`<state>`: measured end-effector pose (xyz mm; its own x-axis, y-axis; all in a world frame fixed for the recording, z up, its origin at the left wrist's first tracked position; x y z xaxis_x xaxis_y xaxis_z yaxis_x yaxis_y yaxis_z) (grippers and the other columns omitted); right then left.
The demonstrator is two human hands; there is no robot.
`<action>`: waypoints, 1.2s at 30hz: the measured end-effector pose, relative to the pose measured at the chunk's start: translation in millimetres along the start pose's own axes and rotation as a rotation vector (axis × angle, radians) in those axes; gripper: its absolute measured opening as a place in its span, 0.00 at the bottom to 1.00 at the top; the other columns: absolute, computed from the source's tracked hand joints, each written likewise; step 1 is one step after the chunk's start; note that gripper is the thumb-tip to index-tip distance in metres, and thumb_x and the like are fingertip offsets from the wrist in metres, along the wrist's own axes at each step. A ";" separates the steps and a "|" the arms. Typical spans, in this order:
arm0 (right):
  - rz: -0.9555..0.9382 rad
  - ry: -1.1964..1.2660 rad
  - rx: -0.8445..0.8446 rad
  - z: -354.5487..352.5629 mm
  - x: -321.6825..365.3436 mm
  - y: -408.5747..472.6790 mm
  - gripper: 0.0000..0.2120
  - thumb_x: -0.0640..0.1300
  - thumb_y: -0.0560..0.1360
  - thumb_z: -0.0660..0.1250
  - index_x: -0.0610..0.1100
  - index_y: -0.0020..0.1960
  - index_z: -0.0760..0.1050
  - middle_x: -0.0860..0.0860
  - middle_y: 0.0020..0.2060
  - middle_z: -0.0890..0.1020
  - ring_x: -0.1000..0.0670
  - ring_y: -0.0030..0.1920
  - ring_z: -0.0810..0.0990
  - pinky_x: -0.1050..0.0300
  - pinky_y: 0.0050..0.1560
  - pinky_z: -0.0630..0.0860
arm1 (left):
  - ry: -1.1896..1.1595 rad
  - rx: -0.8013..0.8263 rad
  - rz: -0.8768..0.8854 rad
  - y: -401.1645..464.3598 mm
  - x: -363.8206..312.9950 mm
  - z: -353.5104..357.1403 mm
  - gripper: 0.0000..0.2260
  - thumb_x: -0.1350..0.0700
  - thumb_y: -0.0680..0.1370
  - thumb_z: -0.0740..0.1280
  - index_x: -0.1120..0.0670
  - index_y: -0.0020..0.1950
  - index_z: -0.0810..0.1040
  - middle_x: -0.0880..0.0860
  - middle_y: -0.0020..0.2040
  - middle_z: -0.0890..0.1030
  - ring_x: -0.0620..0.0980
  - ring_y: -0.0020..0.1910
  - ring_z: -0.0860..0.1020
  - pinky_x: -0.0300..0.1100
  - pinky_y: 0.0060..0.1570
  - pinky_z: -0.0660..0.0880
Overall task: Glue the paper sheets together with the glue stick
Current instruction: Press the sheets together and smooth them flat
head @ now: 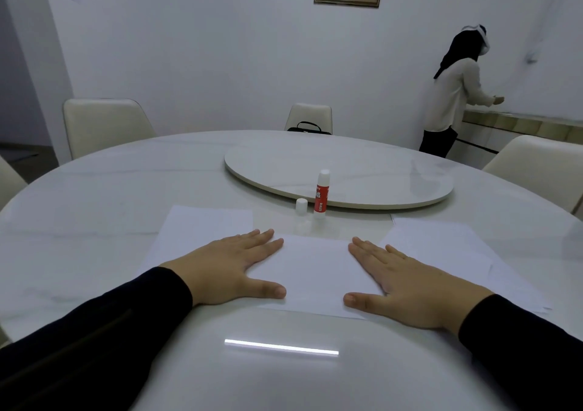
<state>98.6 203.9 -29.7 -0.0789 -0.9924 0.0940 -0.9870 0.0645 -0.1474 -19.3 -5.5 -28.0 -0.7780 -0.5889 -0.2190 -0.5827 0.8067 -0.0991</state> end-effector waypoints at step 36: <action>0.174 0.396 -0.003 -61.5 27.6 66.3 0.24 0.64 0.68 0.67 0.44 0.50 0.80 0.48 0.49 0.83 0.48 0.49 0.81 0.52 0.56 0.75 | 0.002 -0.013 0.066 2.3 -3.2 -1.6 0.40 0.29 0.69 0.60 0.36 0.75 0.44 0.32 0.70 0.39 0.29 0.67 0.39 0.30 0.65 0.37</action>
<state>22.4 187.2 23.7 -0.2918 -0.8500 0.4386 -0.9544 0.2285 -0.1921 -18.6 -1.8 -26.0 -0.8154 -0.5344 -0.2226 -0.5329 0.8431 -0.0721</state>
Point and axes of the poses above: each hand's wrist, its own y-axis towards the middle knuckle, its own z-axis out of the palm, x = y × z, the point moved 6 cm from there along y, towards the middle knuckle
